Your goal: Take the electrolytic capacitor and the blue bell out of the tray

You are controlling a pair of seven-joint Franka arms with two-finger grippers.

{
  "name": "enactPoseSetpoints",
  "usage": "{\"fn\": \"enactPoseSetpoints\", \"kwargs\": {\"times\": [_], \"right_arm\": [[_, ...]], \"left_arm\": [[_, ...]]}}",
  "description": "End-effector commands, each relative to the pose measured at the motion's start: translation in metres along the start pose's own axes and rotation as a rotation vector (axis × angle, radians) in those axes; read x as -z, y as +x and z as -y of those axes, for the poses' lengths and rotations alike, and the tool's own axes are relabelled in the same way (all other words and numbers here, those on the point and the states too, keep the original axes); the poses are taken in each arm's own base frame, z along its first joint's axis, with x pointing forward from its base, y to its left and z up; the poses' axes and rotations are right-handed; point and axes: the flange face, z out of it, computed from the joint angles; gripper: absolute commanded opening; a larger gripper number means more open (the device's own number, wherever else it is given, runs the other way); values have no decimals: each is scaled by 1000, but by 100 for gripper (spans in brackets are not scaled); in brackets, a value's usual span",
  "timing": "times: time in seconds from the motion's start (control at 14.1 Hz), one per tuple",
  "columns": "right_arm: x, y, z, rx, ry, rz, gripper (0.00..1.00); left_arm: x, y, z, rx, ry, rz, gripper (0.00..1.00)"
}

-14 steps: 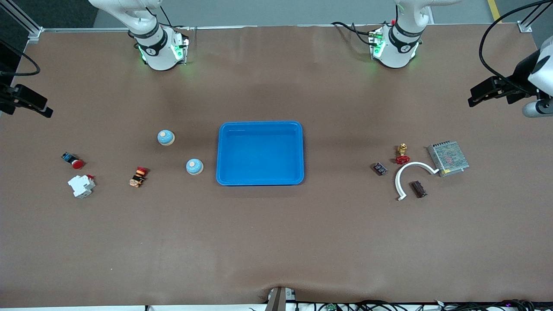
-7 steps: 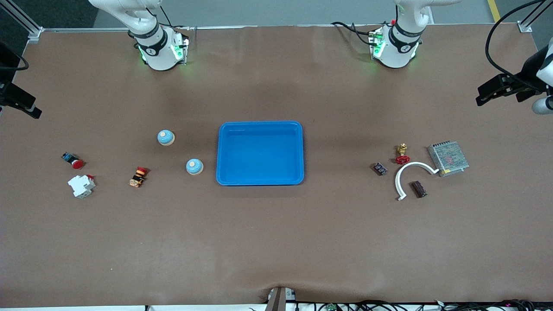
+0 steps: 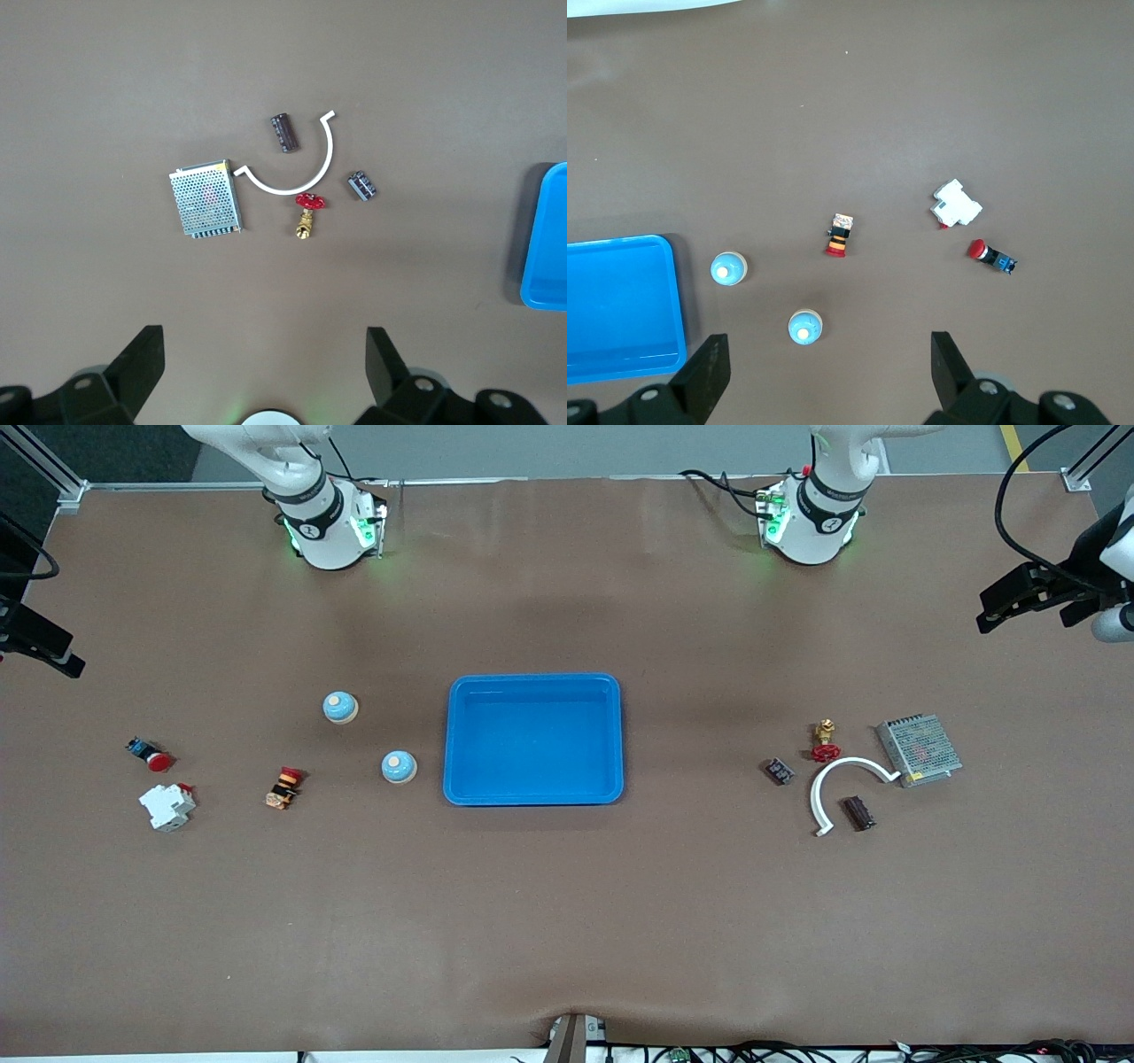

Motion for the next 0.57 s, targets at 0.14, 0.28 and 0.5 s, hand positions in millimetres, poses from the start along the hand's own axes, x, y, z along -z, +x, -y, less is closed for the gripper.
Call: {"fn": "enactPoseSetpoints", "kwargs": {"times": [0.14, 0.28, 0.5], "right_arm": [[2, 0, -1, 1, -17, 27, 100], [-4, -2, -4, -2, -31, 65, 100], [-6, -3, -2, 3, -32, 77, 100]], "left_arm": [[4, -20, -11, -23, 24, -28, 100], [12, -17, -12, -32, 12, -41, 100], [17, -14, -14, -42, 8, -42, 100]]}}
